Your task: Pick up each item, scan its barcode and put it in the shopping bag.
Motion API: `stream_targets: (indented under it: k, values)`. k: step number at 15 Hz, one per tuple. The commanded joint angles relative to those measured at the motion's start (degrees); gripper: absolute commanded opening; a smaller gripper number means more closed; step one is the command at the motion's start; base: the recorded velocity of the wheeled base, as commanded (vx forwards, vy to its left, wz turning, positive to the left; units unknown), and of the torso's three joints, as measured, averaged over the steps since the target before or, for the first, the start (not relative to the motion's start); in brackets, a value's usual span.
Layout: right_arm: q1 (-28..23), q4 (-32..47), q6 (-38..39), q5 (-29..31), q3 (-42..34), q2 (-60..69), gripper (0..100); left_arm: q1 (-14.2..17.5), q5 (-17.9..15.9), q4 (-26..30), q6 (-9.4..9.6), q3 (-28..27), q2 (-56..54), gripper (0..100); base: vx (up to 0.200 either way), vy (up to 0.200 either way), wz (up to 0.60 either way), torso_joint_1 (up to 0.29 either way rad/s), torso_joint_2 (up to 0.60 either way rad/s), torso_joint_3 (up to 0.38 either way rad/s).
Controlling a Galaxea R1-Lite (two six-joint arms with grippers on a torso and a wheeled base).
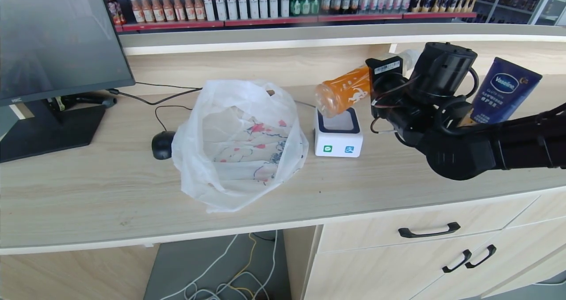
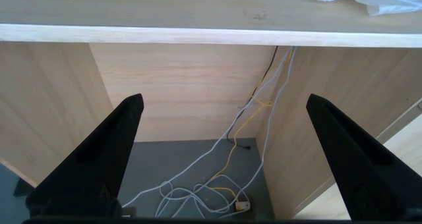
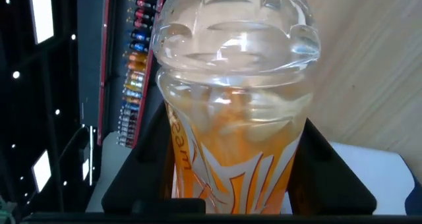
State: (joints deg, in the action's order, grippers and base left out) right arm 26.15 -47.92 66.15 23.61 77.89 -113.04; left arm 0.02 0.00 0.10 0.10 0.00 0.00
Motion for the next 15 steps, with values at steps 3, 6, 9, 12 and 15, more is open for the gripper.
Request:
stream_targets:
  k: [3, 6, 9, 12, 15]
  values:
    - [-0.7, -0.2, 0.7, 0.0, 0.1, -1.9, 0, 0.0, 0.0, 0.0, -0.01, 0.0, 0.0, 100, 0.0, 0.0, 0.0, 0.0, 0.0, 0.0]
    - [-1.3, -0.1, 2.1, -0.1, 0.1, -1.9, 0, 0.0, 0.0, 0.0, -0.01, 0.0, 0.0, 100, 0.0, 0.0, 0.0, 0.0, 0.0, 0.0]
    - [-1.4, -0.1, 2.4, -0.1, -0.2, -1.9, 0, 0.0, 0.0, 0.0, -0.01, 0.0, 0.0, 100, 0.0, 0.0, 0.0, 0.0, 0.0, 0.0]
    - [-1.6, -0.1, 2.7, -0.1, -0.3, -1.8, 0, 0.1, 0.0, 0.0, -0.01, 0.0, 0.0, 100, 0.0, 0.0, 0.0, 0.0, 0.0, 0.0]
    - [-1.6, -0.1, 3.1, -0.1, -0.4, -1.8, 0, 0.1, 0.0, 0.0, -0.01, 0.0, 0.0, 100, 0.0, 0.0, 0.0, 0.0, 0.0, 0.0]
